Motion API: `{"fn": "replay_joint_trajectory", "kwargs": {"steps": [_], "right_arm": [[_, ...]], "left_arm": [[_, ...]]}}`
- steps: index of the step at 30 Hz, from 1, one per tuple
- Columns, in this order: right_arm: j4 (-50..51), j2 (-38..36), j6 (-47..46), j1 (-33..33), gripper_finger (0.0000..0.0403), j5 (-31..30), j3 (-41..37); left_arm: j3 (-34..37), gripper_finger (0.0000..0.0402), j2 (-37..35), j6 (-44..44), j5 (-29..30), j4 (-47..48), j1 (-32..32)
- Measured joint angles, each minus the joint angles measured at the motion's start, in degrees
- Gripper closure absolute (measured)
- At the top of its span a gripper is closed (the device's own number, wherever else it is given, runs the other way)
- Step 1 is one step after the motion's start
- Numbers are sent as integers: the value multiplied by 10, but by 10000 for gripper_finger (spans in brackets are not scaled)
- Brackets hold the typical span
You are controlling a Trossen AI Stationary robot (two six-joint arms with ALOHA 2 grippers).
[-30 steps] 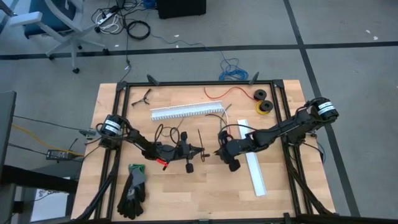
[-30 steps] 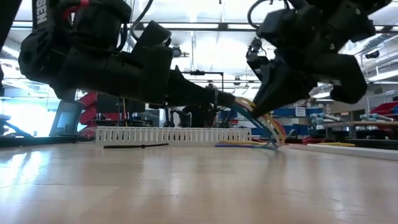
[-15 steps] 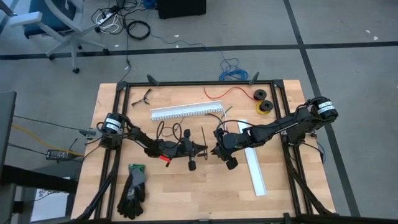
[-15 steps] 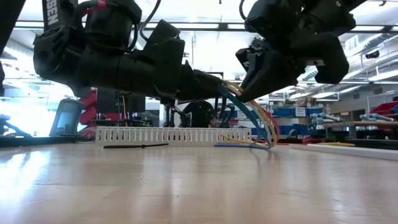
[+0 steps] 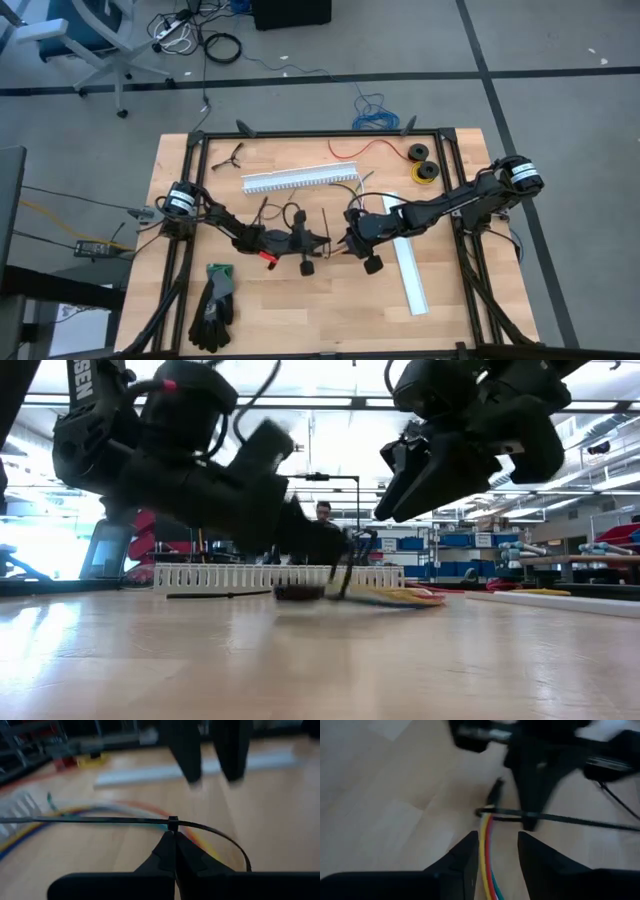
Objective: Ziptie cables
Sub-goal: Wrap the cable wires with black zip tie
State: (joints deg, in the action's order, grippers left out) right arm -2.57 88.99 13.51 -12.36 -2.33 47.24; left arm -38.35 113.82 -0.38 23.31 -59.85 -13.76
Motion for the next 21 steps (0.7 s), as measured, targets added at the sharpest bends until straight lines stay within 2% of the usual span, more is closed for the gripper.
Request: {"fn": "replay_joint_trajectory", "kwargs": {"steps": [3,6,9,15,21], "right_arm": [[-22,0,-59,13,290,-9,-3],[-102,0,-106,29,304,-7,-30],[-204,0,-136,49,315,24,-70],[-327,0,-232,99,323,72,-133],[-393,4,-302,149,322,134,-152]], "left_arm": [[0,400,0,2,0,29,-1],[0,400,0,30,4,26,-5],[0,400,0,63,16,22,-14],[0,400,0,93,45,23,-28],[0,400,0,108,54,23,-29]]}}
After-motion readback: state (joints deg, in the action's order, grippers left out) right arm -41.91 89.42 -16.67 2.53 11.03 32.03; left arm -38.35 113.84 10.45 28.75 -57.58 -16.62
